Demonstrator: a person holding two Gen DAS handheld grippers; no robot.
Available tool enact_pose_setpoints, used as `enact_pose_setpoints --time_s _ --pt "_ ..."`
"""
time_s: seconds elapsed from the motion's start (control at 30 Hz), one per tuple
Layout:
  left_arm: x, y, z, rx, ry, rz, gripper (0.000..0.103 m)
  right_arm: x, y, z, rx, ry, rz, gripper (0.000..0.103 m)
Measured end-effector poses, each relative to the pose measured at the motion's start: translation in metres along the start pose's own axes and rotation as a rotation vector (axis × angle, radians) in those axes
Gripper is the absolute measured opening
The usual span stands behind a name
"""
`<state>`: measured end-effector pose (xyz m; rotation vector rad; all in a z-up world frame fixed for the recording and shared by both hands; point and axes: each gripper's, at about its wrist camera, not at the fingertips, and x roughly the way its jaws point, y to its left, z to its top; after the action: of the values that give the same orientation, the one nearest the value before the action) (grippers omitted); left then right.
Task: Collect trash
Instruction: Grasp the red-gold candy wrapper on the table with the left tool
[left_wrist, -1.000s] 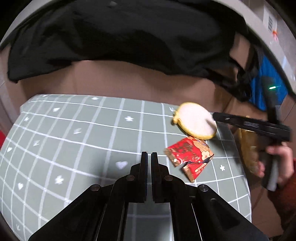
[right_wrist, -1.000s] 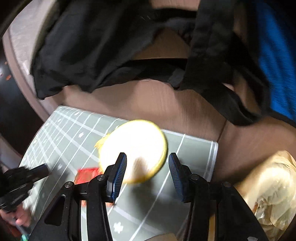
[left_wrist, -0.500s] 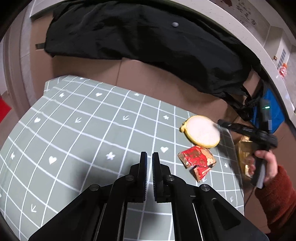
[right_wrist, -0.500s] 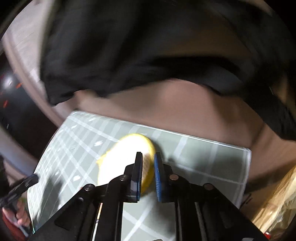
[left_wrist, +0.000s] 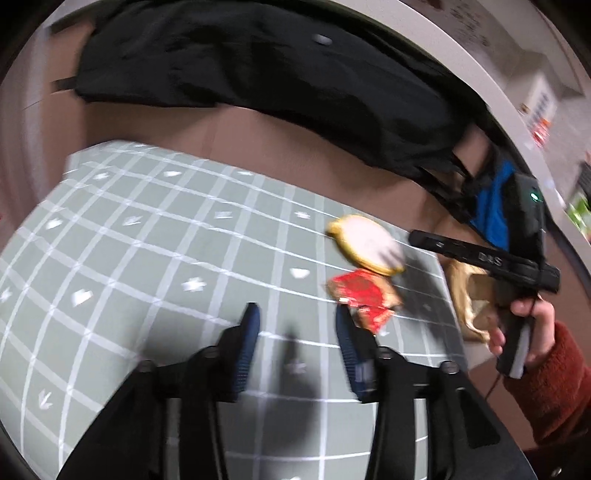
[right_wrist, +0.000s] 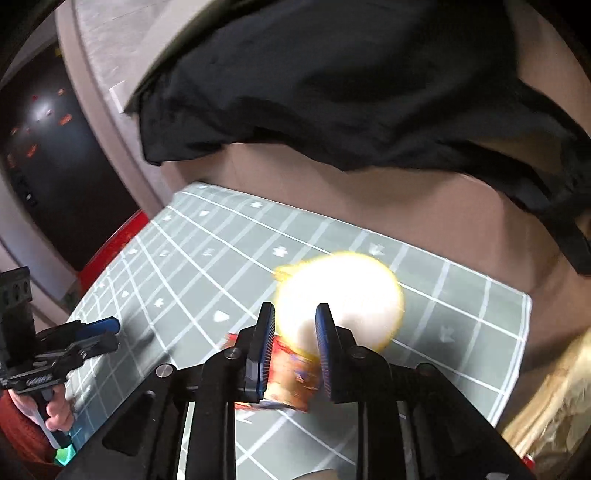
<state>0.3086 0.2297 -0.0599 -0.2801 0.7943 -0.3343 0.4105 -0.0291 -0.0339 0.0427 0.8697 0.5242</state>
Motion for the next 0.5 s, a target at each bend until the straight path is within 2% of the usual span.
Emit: enact_pose_setpoints --time_s 0.1,0.27,0.33,0.43,0.5 --pt "0.024 -0.022 0.006 0.126 0.048 -0.051 0.050 -0.012 -0.024 -0.011 0.038 -0.014 -0.014 0.025" --pt "0.072 -0.074 0.009 0.440 0.105 -0.006 0.051 -0.031 -0.055 -0.031 0.102 -0.045 -0.032 0.025" --pt "0.091 -0.084 0.012 0.511 0.151 -0.019 0.051 -0.039 -0.065 -0.038 0.117 -0.059 -0.035 0.025" --pt "0.120 -0.081 0.026 0.481 0.229 -0.047 0.052 -0.049 -0.078 -0.048 0.141 -0.070 -0.026 0.025" --pt "0.130 -0.074 0.034 0.440 0.233 -0.032 0.057 -0.053 -0.083 -0.054 0.148 -0.076 -0.019 0.025"
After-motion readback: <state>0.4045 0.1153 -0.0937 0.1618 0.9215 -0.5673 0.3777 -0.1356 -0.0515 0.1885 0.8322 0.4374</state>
